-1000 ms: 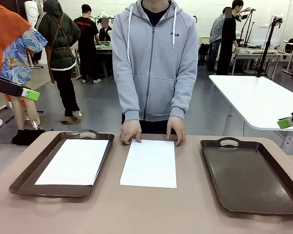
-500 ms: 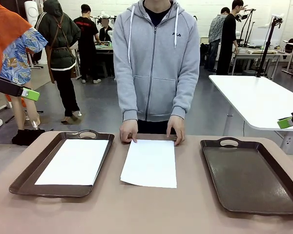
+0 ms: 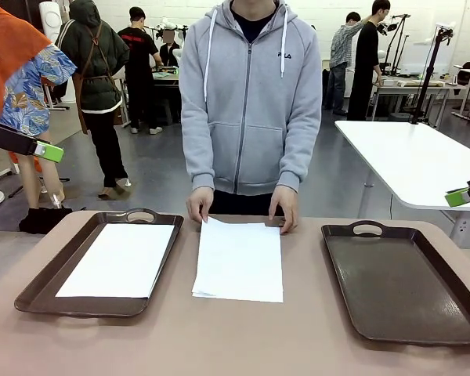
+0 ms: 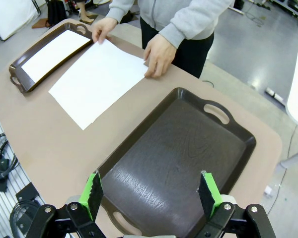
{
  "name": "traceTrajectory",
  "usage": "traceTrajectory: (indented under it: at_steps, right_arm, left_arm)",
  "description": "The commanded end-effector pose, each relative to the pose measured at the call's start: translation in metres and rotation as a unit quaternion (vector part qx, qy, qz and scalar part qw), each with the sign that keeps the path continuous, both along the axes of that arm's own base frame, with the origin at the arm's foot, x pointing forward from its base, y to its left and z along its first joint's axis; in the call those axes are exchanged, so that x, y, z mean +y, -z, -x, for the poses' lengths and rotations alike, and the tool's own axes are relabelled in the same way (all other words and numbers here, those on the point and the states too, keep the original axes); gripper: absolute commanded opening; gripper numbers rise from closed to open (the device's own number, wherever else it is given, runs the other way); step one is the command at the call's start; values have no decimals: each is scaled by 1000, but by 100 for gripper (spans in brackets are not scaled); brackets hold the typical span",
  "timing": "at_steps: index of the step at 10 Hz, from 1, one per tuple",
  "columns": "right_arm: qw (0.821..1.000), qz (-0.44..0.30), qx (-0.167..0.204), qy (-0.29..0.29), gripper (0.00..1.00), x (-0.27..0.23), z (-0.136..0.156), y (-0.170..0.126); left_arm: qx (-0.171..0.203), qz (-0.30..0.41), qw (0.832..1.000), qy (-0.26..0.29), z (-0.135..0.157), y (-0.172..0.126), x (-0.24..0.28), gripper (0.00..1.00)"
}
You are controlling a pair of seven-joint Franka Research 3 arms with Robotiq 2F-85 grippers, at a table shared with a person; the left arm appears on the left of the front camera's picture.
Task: Sort the A4 documents.
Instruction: Receive the A4 Paper.
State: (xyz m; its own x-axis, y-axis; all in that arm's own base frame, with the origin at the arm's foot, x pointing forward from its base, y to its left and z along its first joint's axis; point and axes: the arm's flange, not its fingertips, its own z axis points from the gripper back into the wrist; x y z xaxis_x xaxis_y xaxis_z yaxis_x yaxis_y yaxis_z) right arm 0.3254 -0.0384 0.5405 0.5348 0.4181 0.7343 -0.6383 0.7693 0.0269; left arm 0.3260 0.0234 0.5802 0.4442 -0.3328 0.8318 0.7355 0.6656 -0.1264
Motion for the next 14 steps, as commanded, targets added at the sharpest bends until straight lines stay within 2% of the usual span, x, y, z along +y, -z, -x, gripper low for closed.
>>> traceTrajectory:
  at_steps: [1, 14]
  right_arm:
    - [1000, -4, 1, -3, 100, 0, -1, 1]
    - [1000, -4, 1, -3, 100, 0, -1, 1]
  left_arm:
    - [0, 0, 1000, 4, -1, 1, -1, 100]
    - [0, 0, 1000, 4, -1, 1, -1, 100]
